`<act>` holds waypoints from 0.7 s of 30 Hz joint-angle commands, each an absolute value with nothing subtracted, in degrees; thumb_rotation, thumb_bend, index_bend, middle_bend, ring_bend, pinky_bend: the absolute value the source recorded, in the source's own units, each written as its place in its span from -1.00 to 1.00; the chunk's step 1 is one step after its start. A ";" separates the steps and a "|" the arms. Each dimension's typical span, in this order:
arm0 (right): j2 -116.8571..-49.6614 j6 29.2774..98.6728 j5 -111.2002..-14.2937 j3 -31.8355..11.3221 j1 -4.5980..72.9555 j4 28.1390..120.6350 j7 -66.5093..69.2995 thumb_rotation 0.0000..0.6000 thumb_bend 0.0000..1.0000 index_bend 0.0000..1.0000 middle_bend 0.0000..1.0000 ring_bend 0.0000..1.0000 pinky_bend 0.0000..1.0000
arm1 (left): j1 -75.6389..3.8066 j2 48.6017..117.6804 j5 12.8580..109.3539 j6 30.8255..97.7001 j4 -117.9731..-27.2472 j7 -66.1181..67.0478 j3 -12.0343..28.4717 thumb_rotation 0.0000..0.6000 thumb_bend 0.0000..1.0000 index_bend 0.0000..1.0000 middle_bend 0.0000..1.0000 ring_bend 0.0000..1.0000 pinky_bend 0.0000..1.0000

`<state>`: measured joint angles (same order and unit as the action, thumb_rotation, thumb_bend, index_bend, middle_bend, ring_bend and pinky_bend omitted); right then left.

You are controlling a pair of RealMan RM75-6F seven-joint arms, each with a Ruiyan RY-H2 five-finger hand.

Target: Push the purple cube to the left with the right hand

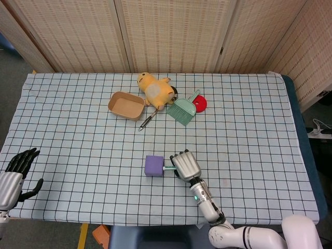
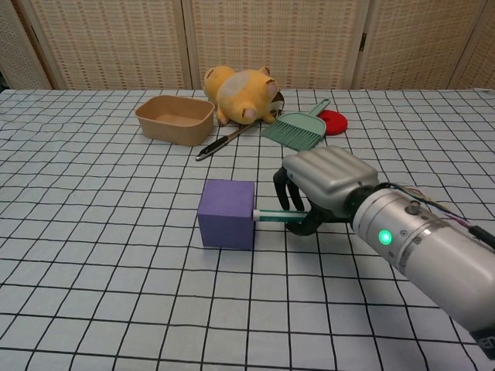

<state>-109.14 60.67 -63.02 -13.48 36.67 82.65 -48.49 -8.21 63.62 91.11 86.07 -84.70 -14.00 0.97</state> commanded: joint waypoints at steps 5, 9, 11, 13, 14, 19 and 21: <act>-117.93 58.04 -58.90 -18.68 44.65 75.22 -50.46 1.00 -0.31 0.94 0.45 0.03 -0.07 | -8.45 63.33 90.53 85.54 -84.36 -15.33 1.21 1.00 -0.14 -1.00 -1.00 -1.00 -0.87; -121.63 57.82 -57.69 -20.30 47.93 70.57 -50.98 1.00 -0.31 0.94 0.46 0.03 -0.07 | -8.36 63.11 90.60 85.83 -84.17 -16.26 1.26 1.00 -0.14 -1.00 -1.00 -1.00 -0.87; -123.06 57.63 -57.14 -20.90 49.22 68.57 -51.13 1.00 -0.31 0.94 0.45 0.03 -0.07 | -8.34 63.02 90.65 85.89 -84.06 -16.61 1.26 1.00 -0.14 -1.00 -1.00 -1.00 -0.87; -124.91 57.14 -56.47 -21.81 50.93 66.03 -51.12 1.00 -0.31 0.94 0.45 0.03 -0.07 | -8.35 62.96 90.68 85.90 -83.88 -17.05 1.25 1.00 -0.14 -1.00 -1.00 -1.00 -0.87; -125.83 56.86 -56.21 -22.29 51.83 64.71 -50.96 1.00 -0.31 0.94 0.46 0.03 -0.07 | -8.36 62.91 90.67 85.92 -83.82 -17.24 1.28 1.00 -0.14 -1.00 -1.00 -1.00 -0.86; -128.20 56.36 -55.80 -23.87 54.38 61.17 -49.32 1.00 -0.31 0.94 0.45 0.03 -0.07 | -8.32 62.81 90.60 85.95 -83.55 -17.75 1.30 1.00 -0.14 -1.00 -1.00 -1.00 -0.86; -128.11 56.67 -55.95 -23.94 54.59 61.14 -48.70 1.00 -0.31 0.94 0.45 0.03 -0.07 | -8.24 62.79 90.66 86.16 -83.46 -17.88 1.30 1.00 -0.14 -1.00 -1.00 -1.00 -0.86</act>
